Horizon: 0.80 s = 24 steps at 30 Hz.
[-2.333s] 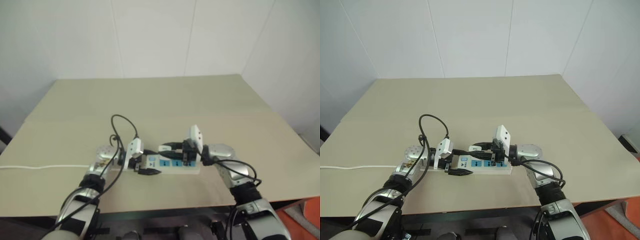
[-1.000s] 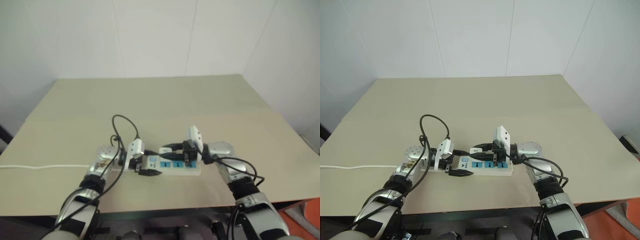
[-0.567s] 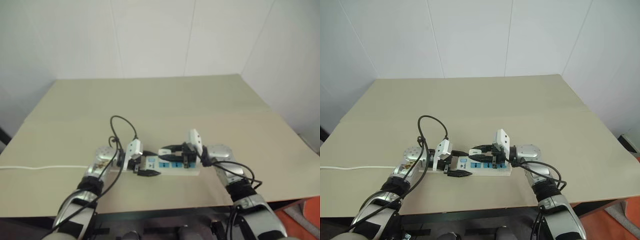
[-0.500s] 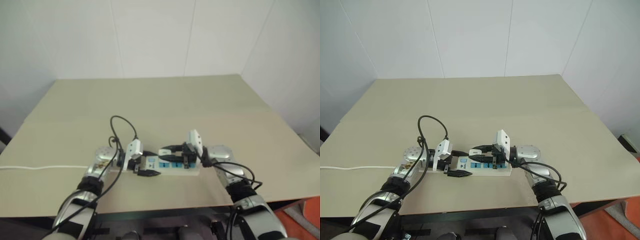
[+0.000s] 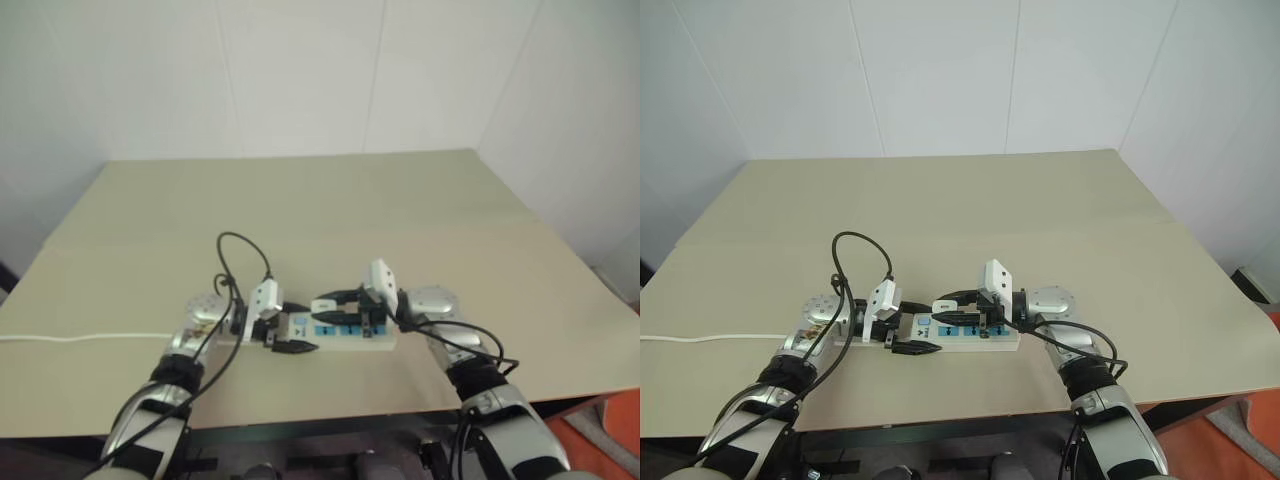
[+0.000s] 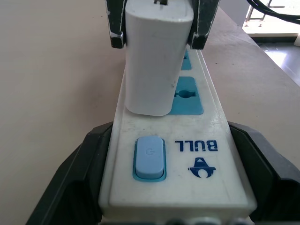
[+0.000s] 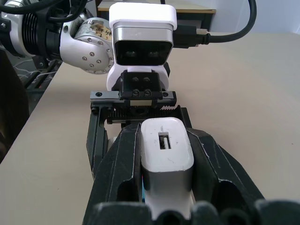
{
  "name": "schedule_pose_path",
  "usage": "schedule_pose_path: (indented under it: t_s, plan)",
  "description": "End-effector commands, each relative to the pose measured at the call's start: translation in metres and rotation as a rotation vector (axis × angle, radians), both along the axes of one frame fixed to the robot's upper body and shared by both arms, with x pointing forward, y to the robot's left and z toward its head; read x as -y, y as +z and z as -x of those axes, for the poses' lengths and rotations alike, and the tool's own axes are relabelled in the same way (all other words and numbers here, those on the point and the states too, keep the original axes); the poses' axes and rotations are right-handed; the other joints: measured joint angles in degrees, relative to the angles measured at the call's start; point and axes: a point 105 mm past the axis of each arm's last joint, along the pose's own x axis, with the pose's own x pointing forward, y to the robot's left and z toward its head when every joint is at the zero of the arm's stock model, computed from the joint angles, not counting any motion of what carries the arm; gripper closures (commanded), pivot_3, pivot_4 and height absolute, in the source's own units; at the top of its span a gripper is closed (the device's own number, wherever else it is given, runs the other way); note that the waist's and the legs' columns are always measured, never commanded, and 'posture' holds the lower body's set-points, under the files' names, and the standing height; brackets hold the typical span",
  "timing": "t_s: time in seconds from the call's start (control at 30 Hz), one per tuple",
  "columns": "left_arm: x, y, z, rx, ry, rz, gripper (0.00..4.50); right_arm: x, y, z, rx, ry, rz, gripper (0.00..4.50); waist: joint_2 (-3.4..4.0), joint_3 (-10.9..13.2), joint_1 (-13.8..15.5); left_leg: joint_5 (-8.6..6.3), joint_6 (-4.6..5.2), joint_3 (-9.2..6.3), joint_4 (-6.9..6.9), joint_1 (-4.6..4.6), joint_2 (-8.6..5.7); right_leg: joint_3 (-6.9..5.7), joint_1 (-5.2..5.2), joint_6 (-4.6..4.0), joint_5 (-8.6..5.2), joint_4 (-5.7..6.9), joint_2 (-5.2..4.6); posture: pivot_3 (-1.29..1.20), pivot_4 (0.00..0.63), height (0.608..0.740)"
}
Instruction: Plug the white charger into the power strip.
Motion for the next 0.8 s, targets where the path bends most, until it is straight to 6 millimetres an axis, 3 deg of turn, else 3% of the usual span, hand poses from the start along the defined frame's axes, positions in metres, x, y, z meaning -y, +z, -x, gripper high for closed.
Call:
schedule_pose_path:
  t_s: [0.03, 0.33, 0.8]
  plan:
    - [-0.005, -0.008, 0.005, -0.016, 0.003, -0.043, 1.20, -0.007, -0.025, 0.007, -0.082, 0.033, 0.076, 3.31, 0.00, 0.0, -0.3, 0.00, 0.00, -0.01, -0.01, 0.02, 0.03, 0.00, 0.01, -0.01, 0.00, 0.01, 0.03, 0.00, 0.150, 0.740]
    - [-0.010, -0.007, 0.005, -0.013, 0.018, -0.048, 1.20, 0.022, -0.040, -0.003, -0.124, -0.061, 0.112, 3.31, -0.08, -0.1, -0.5, 0.00, 0.00, -0.03, -0.01, 0.06, 0.01, -0.01, 0.09, -0.02, -0.01, -0.02, 0.01, 0.00, 0.150, 0.740]
    - [-0.007, -0.006, 0.003, -0.011, 0.009, -0.052, 1.20, 0.021, -0.042, 0.000, -0.116, -0.059, 0.128, 3.31, -0.12, -0.1, -0.2, -0.01, -0.02, -0.03, -0.01, 0.06, 0.01, -0.01, 0.10, -0.03, -0.01, -0.04, 0.01, 0.00, 0.150, 0.740]
